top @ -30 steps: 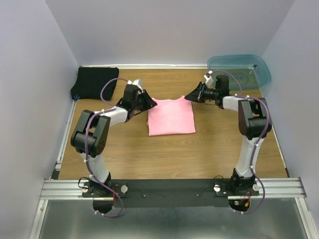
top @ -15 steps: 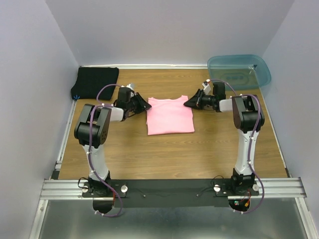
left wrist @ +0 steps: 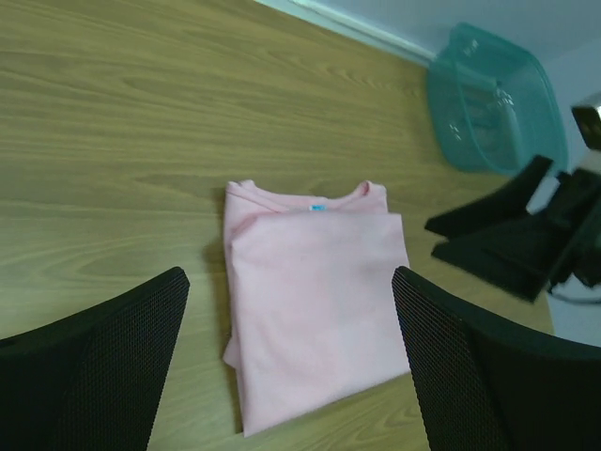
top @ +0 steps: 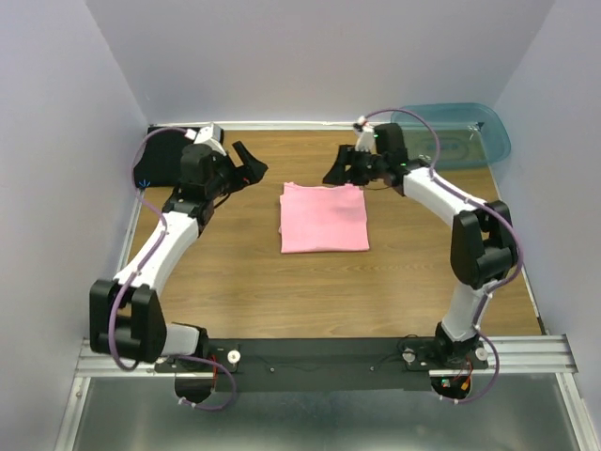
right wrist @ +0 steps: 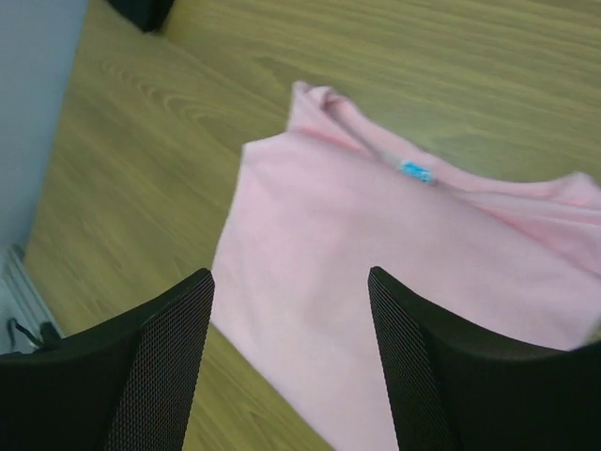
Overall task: Fold and stack the t-shirts
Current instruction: Fold the tshirt, then neatly place the folded tshirt to the corner
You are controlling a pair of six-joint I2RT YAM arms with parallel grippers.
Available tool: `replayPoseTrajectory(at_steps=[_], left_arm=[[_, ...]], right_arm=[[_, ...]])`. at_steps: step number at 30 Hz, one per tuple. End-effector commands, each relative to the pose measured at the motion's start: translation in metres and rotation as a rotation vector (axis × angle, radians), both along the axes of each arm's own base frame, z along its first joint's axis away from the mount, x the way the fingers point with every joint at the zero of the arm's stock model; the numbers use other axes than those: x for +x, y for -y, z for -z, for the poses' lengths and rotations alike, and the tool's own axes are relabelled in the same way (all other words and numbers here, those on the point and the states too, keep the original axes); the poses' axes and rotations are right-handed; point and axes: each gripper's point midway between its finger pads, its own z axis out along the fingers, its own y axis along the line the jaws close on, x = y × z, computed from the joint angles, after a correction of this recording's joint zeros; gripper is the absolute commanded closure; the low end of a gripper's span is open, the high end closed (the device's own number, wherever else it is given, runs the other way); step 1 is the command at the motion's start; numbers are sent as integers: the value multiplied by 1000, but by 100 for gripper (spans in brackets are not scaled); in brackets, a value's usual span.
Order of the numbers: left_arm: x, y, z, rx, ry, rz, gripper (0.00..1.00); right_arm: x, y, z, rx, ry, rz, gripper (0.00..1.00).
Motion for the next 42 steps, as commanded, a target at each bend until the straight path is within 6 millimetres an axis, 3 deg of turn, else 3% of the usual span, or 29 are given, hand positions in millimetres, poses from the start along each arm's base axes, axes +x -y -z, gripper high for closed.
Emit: replayPoseTrajectory(at_steps=[1,2,4,5,10,14,18,22,33,39,41,42], left_arm=[[-31,-59,36,232,-167,-189,2],[-37,-73,29,262,-154,-248,2],[-54,-87,40,303,-196,-284,2],[-61,-94,35,304,-184,-298,2],[-94,-111,44,334,-210,-338,2],[-108,-115,50,342,-219,-347,2],[-117,-111,53,316,-217,-326,2],[-120,-109,56,308,-217,-313,3],[-115,-99,63,288,-219,-270,5],[-110,-92,72,272,-216,-234,7],[-107,-84,79,253,-220,-198,7],[-106,-82,82,244,-226,-187,7]], right_arm=[[-50,-24,26,-343,10,-40,25],[-61,-30,28,-380,9,-51,25],[-83,-53,31,-457,43,-67,25],[-91,-60,35,-485,46,-80,25],[-129,-108,49,-625,115,-145,25],[-147,-134,70,-690,137,-199,27],[-150,-153,85,-718,148,-225,34],[-150,-157,98,-770,161,-215,42],[-160,-127,153,-949,122,-219,52],[-159,-114,163,-1000,122,-199,88],[-159,-120,148,-965,136,-207,99],[-158,-123,140,-945,142,-210,99]])
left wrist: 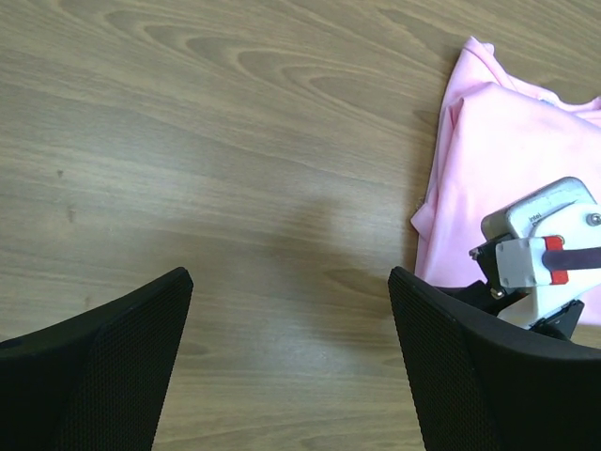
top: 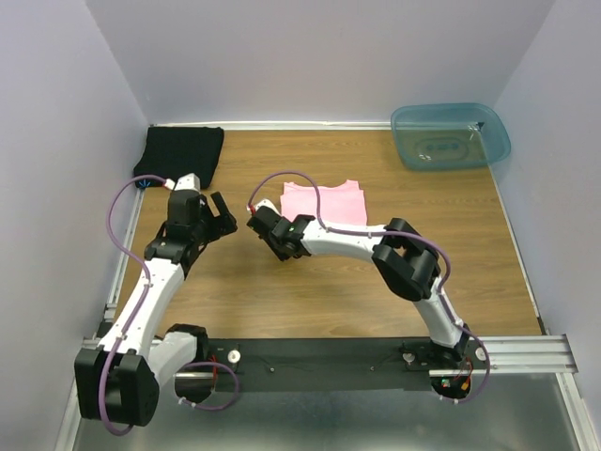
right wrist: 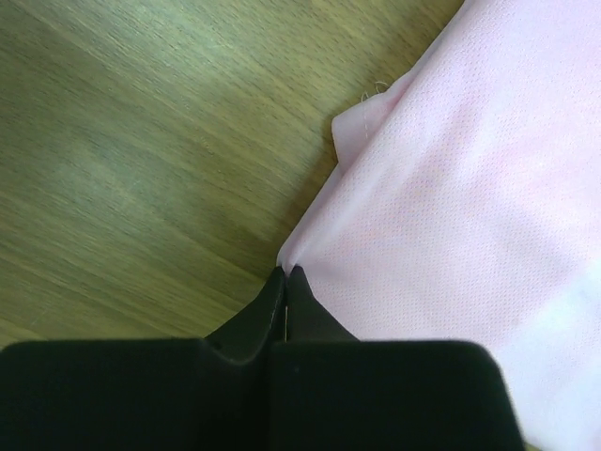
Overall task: Fold and stack the t-shirts
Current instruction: Neatly place the folded tshirt to the corner
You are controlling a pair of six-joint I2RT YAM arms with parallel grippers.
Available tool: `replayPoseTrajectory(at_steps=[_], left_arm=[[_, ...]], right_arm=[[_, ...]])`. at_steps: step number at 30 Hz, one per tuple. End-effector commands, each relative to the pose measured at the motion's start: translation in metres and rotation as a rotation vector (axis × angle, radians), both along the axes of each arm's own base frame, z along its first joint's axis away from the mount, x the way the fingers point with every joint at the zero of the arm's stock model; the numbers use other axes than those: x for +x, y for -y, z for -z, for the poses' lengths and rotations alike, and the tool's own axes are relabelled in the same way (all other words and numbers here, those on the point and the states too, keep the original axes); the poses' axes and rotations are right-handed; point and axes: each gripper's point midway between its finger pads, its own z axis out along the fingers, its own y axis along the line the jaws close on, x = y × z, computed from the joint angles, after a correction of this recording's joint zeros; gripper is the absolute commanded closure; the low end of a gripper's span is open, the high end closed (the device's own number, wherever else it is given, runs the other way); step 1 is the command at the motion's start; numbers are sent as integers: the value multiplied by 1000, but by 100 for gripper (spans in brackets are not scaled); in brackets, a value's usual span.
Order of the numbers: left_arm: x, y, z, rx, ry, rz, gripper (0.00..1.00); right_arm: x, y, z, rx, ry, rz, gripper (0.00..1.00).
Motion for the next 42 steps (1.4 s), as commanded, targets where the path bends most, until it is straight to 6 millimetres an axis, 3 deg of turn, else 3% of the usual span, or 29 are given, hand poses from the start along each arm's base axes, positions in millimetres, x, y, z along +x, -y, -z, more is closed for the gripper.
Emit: replayPoseTrajectory(at_steps=[1,4,7,10,18,20,26,29,34,42], left_arm=[[7,17,10,-58,5,74,6],[14,42,21,-143,-15,183,3],[23,68,31,-274,-48,260,2],[30,80,36,-338,-65,291,2],[55,118,60,-488,-139,403,2],[60,126,57,-530,-124,405,2],[59,155,57,-624,-132,435,2],[56,168,68,-650,-167,426,2],[53,175,93,-641,-218,366,2],[60,180,108,-642,-246,334,2]], right_arm=[[-8,19,9,-77,-25,-12,99],[-7,10,-17,-9,-9,-36,99],[-1,10,-30,35,-1,-31,100],[4,14,-39,75,1,-15,99],[6,18,-49,157,-5,1,99],[8,21,-51,168,-7,14,100],[8,22,-56,208,-12,28,99],[8,19,-61,236,-11,28,100],[8,16,-67,256,-10,25,99],[7,13,-72,289,-13,28,100]])
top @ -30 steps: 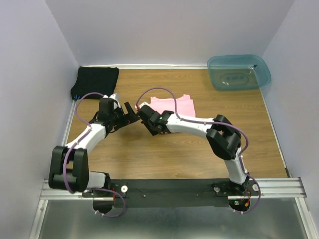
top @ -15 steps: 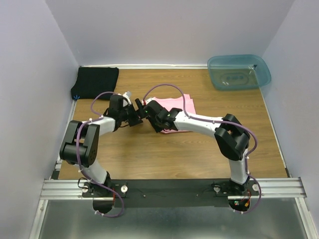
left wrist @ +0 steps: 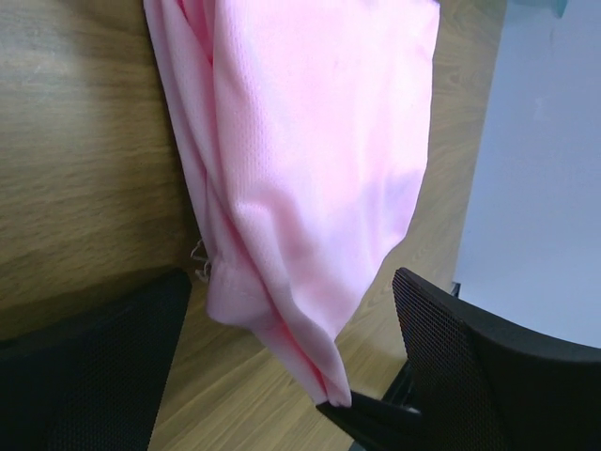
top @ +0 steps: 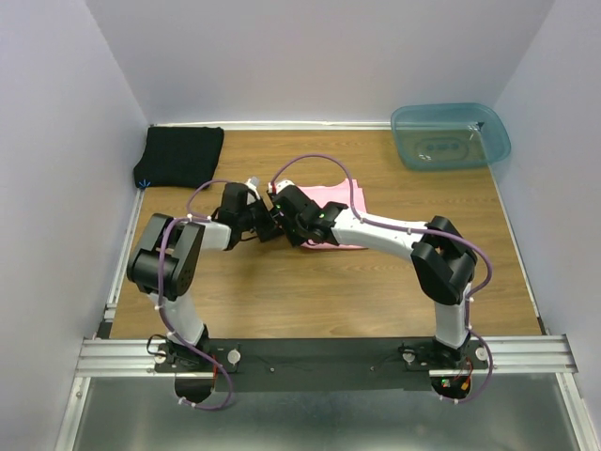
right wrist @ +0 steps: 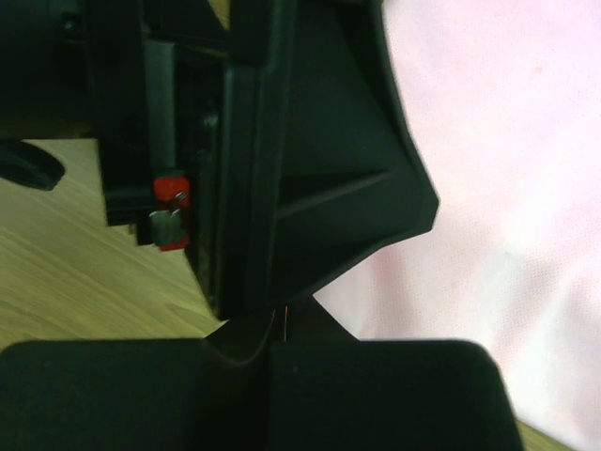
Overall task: Fold and stack the t-shirts
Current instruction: Neatly place the folded tshirt to the corner
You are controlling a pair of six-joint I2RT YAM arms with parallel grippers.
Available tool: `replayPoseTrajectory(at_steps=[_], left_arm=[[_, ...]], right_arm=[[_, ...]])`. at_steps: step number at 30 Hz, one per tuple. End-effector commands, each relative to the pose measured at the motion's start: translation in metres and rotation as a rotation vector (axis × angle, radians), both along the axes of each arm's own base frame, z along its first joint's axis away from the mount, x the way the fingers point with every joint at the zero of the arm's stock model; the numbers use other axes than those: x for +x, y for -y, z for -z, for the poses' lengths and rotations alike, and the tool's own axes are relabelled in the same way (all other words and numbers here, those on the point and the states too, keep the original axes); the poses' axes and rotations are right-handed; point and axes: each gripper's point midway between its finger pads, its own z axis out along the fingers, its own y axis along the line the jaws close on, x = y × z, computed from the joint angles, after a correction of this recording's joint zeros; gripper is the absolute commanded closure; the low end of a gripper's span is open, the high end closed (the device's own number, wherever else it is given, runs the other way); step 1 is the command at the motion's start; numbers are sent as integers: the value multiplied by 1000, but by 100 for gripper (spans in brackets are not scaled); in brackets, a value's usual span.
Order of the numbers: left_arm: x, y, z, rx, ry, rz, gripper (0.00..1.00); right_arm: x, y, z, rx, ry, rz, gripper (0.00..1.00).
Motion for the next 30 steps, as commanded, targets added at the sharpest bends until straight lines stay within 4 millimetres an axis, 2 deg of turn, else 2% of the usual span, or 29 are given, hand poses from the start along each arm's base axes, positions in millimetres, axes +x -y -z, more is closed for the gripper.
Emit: replayPoseTrajectory(at_steps=[1,5,8,11,13,14,15,16,17,19,20,21,22,23,26,27,29,30], left_arm=[[8,1,18,25,-31,-32,4],[18,5,20,29,-23,-29,16],[21,8,23,37,-24,-30,20],[22,13,24,45,-17,-23,28],[22,12,27,57,-11,-26,40],[23,11,27,63,-5,-25,52],[23,11,28,70,2,-19,58],[24,11,28,72,5,-18,67],[23,11,29,77,8,-14,84],[24,9,28,95,23,-4,96],[24,9,29,105,26,4,100],[28,8,26,120,38,5,100],[31,7,24,142,56,15,100],[38,4,20,191,90,34,100],[51,-7,11,289,138,32,100],[60,-16,3,359,174,26,100],[70,-26,-8,416,207,20,100],[83,-38,-21,477,244,-7,100]], right_arm=[[-2,-6,-15,71,2,4,100],[-3,-8,-13,81,-10,7,99],[-4,-10,-13,87,-18,5,100],[-4,-11,-14,94,-19,14,99],[-3,-12,-13,96,-22,19,99],[-3,-12,-13,99,-25,23,99],[-3,-12,-12,101,-27,29,99],[-4,-13,-11,103,-32,28,99],[-4,-13,-11,106,-37,32,99],[-4,-13,-12,110,-36,38,91],[-4,-13,-13,113,-33,44,83],[-2,-11,-18,116,-22,54,63],[-1,-10,-22,120,-13,62,53],[1,-6,-30,130,5,87,38],[-1,8,-42,128,29,134,22],[-5,21,-40,106,22,166,16],[-13,34,-59,119,37,175,14],[-20,50,-54,73,31,183,13]])
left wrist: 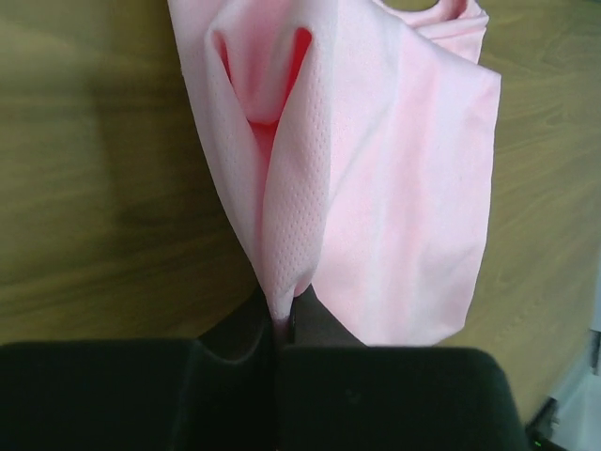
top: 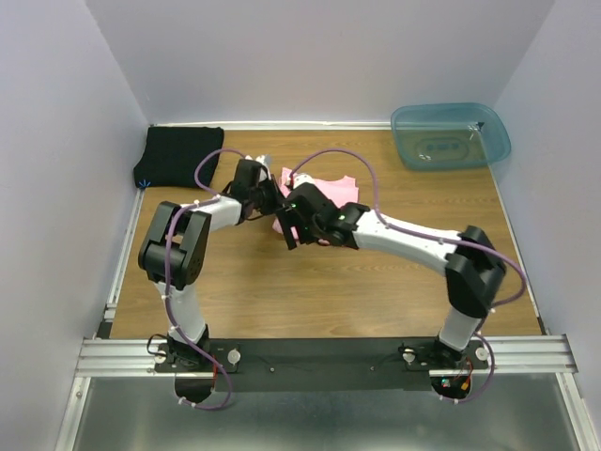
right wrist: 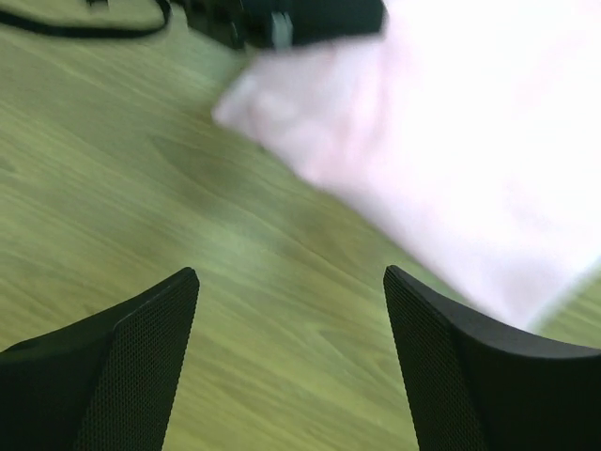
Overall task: Fold and stack the t-shirts
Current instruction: Neatly place the folded tshirt to the corner
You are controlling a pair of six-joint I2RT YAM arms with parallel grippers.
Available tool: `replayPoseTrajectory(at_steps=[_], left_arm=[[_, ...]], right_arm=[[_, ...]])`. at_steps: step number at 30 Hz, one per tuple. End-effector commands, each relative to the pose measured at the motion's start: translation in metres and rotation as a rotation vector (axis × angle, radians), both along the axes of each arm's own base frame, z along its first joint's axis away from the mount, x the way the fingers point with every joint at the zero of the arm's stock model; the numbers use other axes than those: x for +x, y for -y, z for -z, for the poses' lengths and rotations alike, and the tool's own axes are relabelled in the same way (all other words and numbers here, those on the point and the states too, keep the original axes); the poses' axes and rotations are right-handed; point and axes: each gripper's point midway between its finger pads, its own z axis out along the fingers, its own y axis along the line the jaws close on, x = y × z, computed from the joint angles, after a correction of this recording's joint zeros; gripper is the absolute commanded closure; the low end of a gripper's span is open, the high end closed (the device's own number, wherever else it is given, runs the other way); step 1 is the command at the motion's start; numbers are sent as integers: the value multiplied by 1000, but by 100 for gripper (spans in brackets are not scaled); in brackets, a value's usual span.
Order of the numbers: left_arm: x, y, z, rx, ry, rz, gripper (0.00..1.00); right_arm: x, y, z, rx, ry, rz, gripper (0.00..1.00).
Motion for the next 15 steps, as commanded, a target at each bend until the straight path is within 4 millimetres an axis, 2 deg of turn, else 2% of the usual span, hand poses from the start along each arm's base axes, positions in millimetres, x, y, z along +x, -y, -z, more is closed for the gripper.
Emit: replayPoseTrajectory(at_steps=[1,2,5,6,7,8,9,11,12,13,14,15], left_arm=[[32,-46,-33,254,142,-46,100],[43,-57,-45,311,164,-81,100],[62,-87,-58,467,202,-111,100],[73,-104,-64,551,210,-159,100],[81,-118,-67,611,223,-169,100],[86,-127,-68,658,223,-183,100],[96,-144,-70,723,211,-226,100],[105,-158,-73,798,206,-219,100],[114,-168,-76,850,192,-244,100],[118,-175,-80,889,189,-255,100],[126,-191,-87,959,186,-291,100],[129,-197,-91,994,189,-301,100]], right_arm=[[-10,43,-25,-35,41,90,11],[-17,55,-42,-23,57,99,8],[-35,76,-48,-22,43,92,7],[-42,84,-64,18,59,89,5],[-52,96,-52,-1,38,86,4],[-57,103,-52,5,41,95,4],[-63,112,-63,46,60,106,4],[-75,127,-55,44,49,111,4],[-80,132,-55,58,40,121,4],[-86,135,-63,100,46,120,4],[-92,139,-55,101,24,122,3],[-98,140,-58,129,13,108,1]])
